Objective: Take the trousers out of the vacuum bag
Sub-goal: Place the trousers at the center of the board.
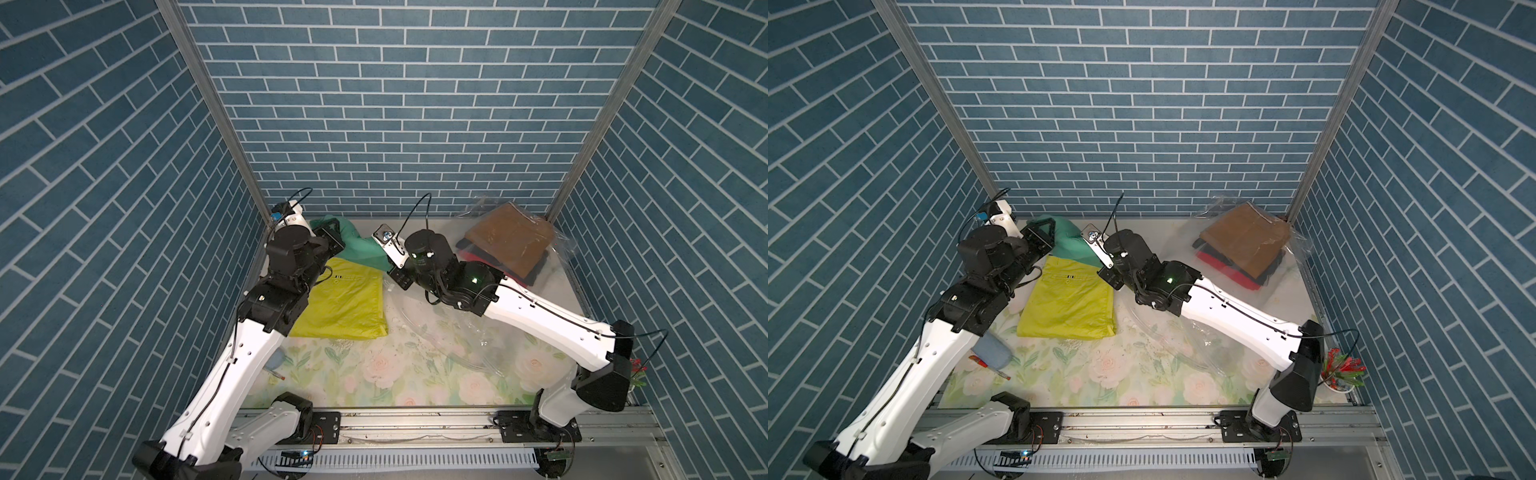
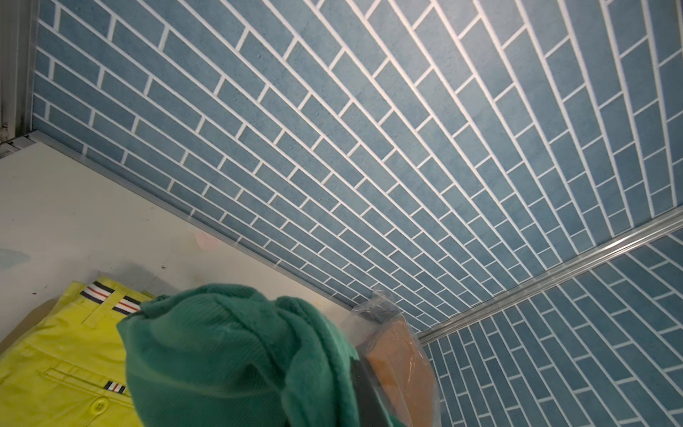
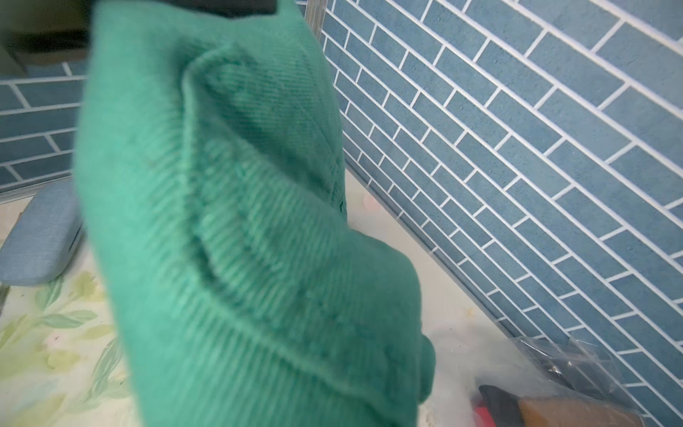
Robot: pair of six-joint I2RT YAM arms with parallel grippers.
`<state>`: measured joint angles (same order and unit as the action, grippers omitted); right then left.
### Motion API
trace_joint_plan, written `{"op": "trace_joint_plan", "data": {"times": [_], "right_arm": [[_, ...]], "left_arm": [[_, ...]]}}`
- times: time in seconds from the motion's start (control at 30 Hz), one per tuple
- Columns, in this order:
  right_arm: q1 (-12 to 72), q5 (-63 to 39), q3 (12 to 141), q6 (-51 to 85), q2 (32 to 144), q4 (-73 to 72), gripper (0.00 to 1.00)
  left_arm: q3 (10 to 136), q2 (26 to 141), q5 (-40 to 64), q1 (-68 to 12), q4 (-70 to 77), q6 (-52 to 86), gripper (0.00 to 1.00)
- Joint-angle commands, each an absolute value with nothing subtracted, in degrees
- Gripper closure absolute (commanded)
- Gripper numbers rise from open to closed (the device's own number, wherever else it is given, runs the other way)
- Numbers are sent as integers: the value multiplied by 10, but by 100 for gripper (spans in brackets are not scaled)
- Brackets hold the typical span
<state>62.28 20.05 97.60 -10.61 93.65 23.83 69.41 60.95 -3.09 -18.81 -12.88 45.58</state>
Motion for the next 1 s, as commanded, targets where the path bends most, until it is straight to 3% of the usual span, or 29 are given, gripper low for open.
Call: {"op": "trace_joint_plan", "data": {"times": [0.0,0.57,0.97], "right_arm": [[612,198,1030,-150,963,192,100],[538,179,1241,-212,1176,196,100],[523,156,1238,-200,1209,170,100]], "left_arm": [[694,629,55,-145,-54,446,100],[646,716,170,0,71,455,100],[586,742,193,35,137,454,100]]}}
